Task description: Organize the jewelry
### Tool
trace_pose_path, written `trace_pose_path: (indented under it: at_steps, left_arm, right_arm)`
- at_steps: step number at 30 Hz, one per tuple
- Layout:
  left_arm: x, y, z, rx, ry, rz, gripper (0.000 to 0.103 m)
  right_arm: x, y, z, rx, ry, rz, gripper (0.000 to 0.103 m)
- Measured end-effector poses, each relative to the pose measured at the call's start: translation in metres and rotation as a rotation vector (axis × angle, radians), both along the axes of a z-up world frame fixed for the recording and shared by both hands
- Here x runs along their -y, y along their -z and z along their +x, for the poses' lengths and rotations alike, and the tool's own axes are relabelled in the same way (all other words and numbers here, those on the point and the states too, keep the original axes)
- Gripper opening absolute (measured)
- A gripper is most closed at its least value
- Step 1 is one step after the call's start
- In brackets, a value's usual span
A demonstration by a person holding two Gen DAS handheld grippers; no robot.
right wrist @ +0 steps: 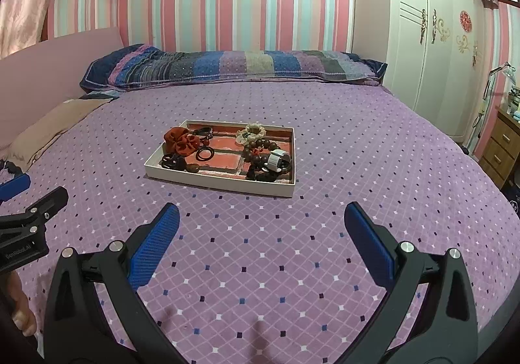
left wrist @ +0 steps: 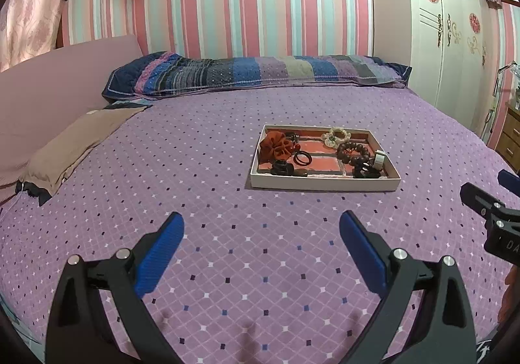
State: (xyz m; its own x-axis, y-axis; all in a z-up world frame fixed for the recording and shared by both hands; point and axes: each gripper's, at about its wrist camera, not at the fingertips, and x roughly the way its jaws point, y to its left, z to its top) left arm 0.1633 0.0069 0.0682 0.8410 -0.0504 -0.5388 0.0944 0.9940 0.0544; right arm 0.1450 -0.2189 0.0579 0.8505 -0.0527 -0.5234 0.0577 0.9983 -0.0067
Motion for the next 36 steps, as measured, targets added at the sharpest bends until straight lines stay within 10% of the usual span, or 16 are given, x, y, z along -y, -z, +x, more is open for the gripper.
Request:
trace_pose_path:
  at_steps: [36]
  left_arm:
    - [0.0084,0.0001,-0.0034,0.024,0.010,0.016,0.094]
  right_arm:
    - [-0.0008,-0.0050,-0.0018,0.011,0.007,-0.002,0.099]
